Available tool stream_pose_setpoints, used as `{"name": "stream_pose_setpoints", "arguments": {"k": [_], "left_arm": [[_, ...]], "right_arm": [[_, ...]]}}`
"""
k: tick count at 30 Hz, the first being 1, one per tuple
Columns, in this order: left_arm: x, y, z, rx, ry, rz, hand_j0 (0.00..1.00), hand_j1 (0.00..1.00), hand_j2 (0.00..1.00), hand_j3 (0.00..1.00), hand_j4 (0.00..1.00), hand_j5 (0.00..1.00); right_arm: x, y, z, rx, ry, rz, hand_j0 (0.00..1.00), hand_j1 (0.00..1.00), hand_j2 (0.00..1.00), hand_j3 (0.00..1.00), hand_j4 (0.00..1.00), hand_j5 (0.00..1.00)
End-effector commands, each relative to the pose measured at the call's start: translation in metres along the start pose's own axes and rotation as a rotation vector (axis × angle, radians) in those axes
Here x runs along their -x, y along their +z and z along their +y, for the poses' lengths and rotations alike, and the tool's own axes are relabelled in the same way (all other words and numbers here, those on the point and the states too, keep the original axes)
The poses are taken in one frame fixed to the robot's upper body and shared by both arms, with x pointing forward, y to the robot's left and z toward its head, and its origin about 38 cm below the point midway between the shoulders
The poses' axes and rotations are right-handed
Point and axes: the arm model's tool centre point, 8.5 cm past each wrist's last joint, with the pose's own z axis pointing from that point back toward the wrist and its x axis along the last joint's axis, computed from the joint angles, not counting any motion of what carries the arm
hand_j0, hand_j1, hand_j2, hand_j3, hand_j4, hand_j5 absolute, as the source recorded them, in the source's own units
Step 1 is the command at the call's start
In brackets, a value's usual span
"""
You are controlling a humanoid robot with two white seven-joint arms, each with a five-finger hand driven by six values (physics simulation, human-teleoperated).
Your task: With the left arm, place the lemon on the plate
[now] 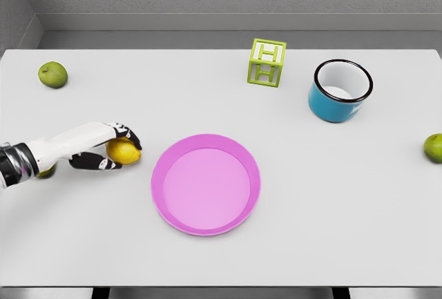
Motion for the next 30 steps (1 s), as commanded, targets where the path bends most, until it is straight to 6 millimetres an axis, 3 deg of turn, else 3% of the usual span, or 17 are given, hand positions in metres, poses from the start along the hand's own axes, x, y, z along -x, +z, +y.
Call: {"name": "stream_pose_setpoints", "arguments": {"k": [1, 30], "left_arm": [[-0.005, 0.0, 0.004, -0.008, -0.005, -0.013, 0.57, 0.57, 0.57, 0.57, 0.57, 0.57], [-0.024, 0.0, 0.016, -0.036, -0.037, -0.067, 0.51, 0.51, 0.51, 0.51, 0.51, 0.51]], "right_arm": [[0.0, 0.0, 0.0, 0.0, -0.001, 0.0, 1.0, 1.0, 1.0, 1.0, 1.0, 1.0], [0.0, 0.0, 0.0, 0.0, -0.001, 0.0, 1.0, 1.0, 1.0, 1.0, 1.0, 1.0]]}}
